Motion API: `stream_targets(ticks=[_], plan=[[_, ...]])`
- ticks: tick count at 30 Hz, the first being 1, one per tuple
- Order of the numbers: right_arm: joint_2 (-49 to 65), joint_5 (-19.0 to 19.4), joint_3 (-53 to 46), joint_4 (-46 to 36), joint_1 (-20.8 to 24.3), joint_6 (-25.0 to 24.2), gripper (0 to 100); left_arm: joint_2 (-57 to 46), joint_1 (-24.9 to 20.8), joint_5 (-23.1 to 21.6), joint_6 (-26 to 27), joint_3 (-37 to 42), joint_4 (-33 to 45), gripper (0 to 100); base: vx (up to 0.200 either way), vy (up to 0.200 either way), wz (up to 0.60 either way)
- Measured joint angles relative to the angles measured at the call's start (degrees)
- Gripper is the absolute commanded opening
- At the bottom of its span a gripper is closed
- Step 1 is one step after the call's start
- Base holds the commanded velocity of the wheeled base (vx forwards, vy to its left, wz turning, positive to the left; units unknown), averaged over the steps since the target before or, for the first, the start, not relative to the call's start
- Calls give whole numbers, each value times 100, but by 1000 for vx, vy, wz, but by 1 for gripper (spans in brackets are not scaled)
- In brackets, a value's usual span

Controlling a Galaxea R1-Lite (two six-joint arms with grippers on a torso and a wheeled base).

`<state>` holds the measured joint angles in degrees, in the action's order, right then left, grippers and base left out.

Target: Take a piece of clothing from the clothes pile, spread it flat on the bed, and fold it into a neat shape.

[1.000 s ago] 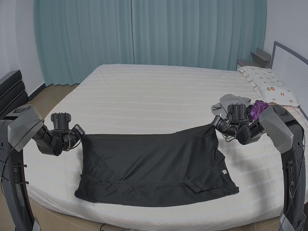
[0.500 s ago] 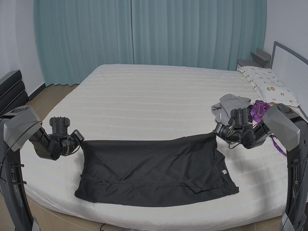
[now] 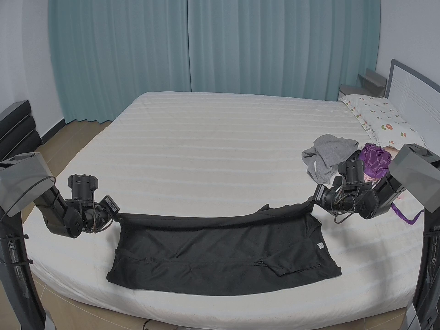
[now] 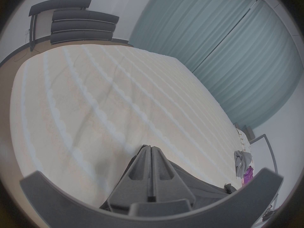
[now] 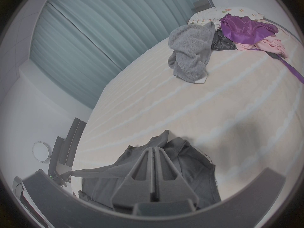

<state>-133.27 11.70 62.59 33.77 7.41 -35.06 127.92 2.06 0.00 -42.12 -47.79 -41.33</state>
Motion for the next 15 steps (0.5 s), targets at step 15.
stream_targets(ticks=[15], plan=[[374, 384, -1168, 811, -185, 22, 0, -416, -6, -84, 62, 942, -24, 0, 0, 0, 0]])
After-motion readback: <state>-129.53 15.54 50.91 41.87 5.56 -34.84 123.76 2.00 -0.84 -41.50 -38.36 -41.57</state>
